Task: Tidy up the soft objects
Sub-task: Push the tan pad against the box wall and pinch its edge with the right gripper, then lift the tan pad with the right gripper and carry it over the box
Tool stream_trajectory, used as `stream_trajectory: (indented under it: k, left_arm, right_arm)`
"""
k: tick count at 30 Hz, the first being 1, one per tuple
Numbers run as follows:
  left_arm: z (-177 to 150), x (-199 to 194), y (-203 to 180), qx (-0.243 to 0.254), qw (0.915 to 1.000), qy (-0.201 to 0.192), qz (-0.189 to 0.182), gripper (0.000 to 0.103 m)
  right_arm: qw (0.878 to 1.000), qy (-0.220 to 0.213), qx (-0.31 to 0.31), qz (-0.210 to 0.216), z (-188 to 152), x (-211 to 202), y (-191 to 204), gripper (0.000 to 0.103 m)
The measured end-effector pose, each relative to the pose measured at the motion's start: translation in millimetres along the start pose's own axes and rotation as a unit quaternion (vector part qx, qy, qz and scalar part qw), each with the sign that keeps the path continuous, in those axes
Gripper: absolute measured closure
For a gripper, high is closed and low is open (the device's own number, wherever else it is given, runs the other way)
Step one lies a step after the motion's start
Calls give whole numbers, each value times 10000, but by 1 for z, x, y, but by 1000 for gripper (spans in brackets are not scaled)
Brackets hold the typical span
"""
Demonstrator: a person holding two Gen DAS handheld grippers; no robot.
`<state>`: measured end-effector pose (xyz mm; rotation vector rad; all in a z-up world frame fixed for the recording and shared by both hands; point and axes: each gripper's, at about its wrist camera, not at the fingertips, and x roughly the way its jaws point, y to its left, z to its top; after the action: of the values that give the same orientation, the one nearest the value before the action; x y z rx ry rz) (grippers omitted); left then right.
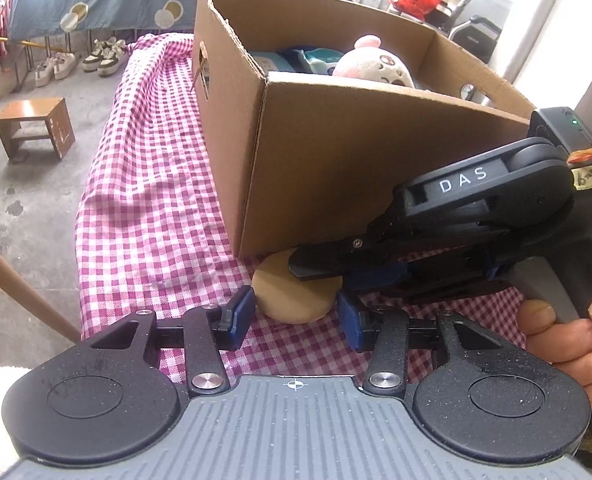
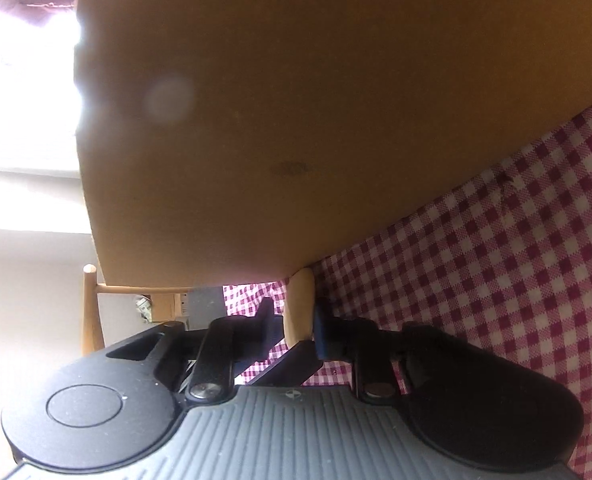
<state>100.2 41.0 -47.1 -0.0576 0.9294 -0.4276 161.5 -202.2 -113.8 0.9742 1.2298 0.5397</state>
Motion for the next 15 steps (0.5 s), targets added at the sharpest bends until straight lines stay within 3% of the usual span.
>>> stream_trajectory:
  k: [7,15]
  left_arm:
    - [0,0,-1,24,10000,46,-20,57]
    - [-6,-17,-13,60,9999,-32,-74,57]
  right_arm:
    - [9998,-37,-187,41,-5,-14,9,95]
    - [9991,19,-429,62,-21,-25,20,95]
